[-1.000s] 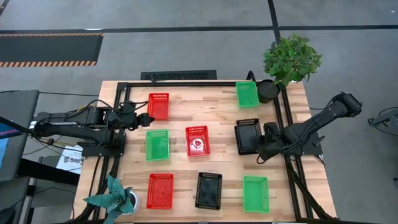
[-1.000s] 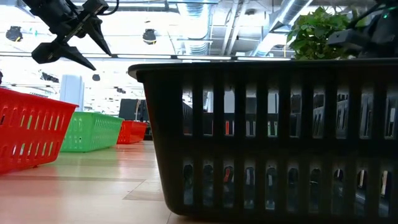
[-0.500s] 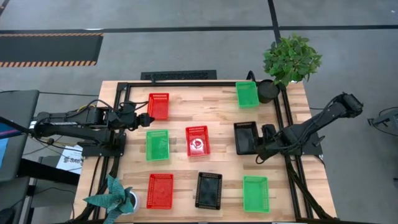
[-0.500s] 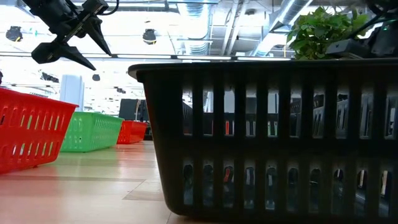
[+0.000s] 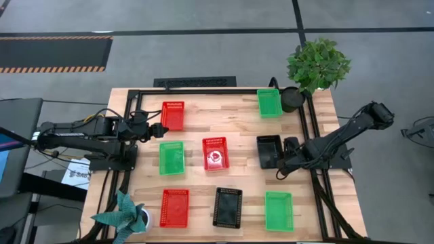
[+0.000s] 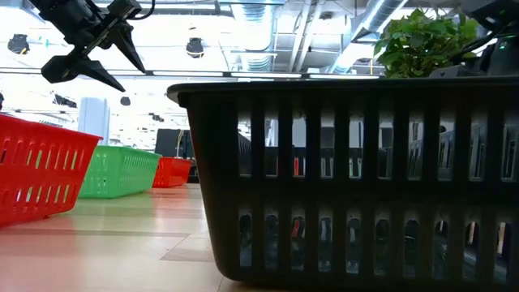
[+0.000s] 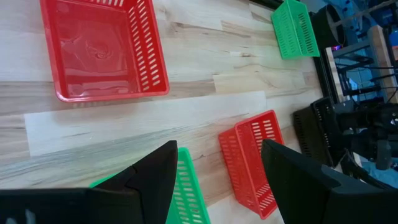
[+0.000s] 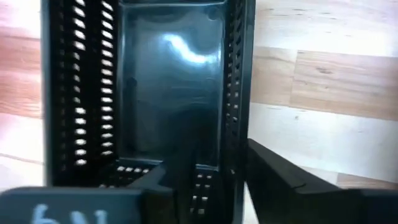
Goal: Stack baskets by color
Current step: Stack the top black bin on top of the middle black bin, then stack the top green bin on top of the middle green bin
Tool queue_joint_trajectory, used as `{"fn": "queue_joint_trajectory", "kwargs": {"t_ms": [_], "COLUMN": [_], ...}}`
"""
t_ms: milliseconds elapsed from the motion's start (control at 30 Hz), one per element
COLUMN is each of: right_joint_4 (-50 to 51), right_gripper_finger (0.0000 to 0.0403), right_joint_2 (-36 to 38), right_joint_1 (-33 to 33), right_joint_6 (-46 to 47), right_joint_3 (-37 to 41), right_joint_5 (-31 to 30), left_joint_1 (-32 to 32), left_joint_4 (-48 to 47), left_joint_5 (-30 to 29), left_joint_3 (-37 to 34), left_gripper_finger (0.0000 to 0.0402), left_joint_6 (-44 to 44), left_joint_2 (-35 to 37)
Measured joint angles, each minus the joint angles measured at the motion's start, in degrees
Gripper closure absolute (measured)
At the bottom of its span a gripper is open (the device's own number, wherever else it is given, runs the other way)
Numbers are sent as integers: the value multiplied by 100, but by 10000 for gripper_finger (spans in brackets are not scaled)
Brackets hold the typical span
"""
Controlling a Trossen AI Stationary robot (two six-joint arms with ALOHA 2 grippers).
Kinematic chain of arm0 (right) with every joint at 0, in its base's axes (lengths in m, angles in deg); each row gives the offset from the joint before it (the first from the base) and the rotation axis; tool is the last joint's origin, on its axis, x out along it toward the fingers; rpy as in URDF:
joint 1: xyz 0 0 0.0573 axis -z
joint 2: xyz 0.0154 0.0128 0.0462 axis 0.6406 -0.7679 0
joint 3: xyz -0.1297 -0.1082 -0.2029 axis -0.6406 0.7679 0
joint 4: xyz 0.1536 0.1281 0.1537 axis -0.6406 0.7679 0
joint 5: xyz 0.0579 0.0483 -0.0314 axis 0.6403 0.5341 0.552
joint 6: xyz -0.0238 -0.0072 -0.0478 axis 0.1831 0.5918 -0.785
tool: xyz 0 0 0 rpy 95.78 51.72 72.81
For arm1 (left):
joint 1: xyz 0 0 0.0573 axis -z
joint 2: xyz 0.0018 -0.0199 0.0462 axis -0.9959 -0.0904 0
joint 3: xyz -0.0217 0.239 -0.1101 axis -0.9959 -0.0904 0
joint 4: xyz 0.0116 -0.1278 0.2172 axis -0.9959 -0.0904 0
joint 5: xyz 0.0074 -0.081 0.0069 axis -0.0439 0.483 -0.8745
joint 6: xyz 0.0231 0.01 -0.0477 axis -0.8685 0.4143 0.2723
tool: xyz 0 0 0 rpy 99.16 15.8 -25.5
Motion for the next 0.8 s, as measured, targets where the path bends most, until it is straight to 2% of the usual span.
{"fn": "queue_joint_trajectory", "kwargs": {"t_ms": [200,367,500,633,800], "right_joint_4": [853,1476,1441,858,804], "right_gripper_finger": [191,182,191,198,197], "right_joint_2": [288,398,195,-254,-933], "right_joint_1": [34,172,804,1592,2557], "right_joint_6": [-152,-523,-1757,-3272,-4276], "right_joint_3": [-567,-1374,-2033,-2516,-2949], "right_joint_5": [-4,-311,-609,-599,-645], "left_joint_1": [0,0,0,0,0], "left_joint_4": [-2,-2,-2,0,0], "left_joint_5": [-3,-4,-5,4,7], "left_joint_3": [0,0,0,0,0], "left_gripper_finger": [181,181,181,181,181], "left_joint_6": [-2,-92,-94,-100,-114], "left_joint_2": [2,2,2,2,2]}}
